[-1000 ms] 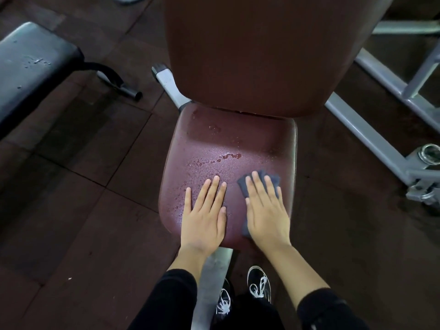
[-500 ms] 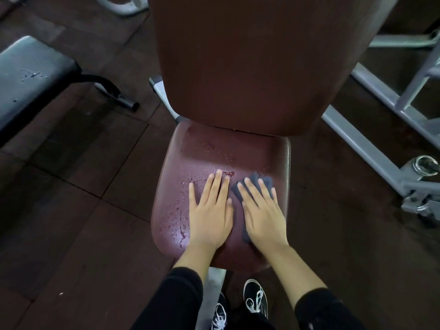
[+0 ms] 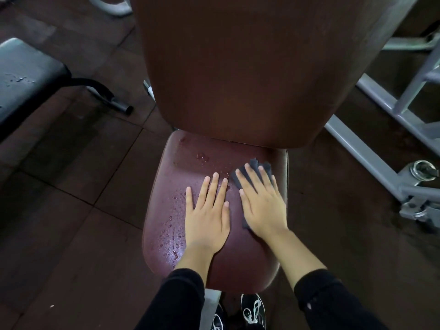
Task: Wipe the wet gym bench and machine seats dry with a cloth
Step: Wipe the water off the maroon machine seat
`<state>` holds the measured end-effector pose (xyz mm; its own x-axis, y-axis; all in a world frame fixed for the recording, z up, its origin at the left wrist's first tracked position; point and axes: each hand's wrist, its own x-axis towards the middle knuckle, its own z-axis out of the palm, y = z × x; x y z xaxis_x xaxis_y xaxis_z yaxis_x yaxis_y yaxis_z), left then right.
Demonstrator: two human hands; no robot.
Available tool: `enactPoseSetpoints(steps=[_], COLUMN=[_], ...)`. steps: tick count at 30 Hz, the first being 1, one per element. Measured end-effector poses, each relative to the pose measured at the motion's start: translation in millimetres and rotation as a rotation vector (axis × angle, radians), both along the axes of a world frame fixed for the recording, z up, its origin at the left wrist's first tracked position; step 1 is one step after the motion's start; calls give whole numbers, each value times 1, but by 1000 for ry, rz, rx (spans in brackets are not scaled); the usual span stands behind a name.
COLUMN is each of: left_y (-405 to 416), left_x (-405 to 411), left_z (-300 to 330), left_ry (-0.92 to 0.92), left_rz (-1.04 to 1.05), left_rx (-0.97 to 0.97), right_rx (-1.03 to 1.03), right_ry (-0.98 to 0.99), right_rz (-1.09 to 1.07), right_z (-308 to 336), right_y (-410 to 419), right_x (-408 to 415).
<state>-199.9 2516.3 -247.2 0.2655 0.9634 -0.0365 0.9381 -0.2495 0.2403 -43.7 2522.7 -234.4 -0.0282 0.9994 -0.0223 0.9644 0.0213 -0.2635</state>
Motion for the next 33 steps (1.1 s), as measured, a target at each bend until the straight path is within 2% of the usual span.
enactPoseSetpoints(steps=[5, 10, 14, 18, 22, 27, 33], left_y=[0, -1, -2, -2, -2, -2, -1], left_x=[0, 0, 0, 0, -1, 0, 0], left_z=[0, -1, -1, -1, -1, 0, -1], left_ry=[2, -12, -31, -14, -11, -14, -37], left_rz=[-2, 8, 15, 8, 2, 11, 15], left_rx=[-8, -26, -20, -10, -22, -27, -18], right_rx=[-1, 7, 20, 6, -27, -25, -8], right_ry=[47, 185, 60, -21, 1, 130, 4], right_rz=[-51, -252, -90, 80, 14, -236, -42], right_z=[-3, -7, -4, 0, -1, -7, 1], right_y=[33, -13, -35, 10, 52, 17, -28], right_x=[36, 41, 6, -6, 15, 51, 6])
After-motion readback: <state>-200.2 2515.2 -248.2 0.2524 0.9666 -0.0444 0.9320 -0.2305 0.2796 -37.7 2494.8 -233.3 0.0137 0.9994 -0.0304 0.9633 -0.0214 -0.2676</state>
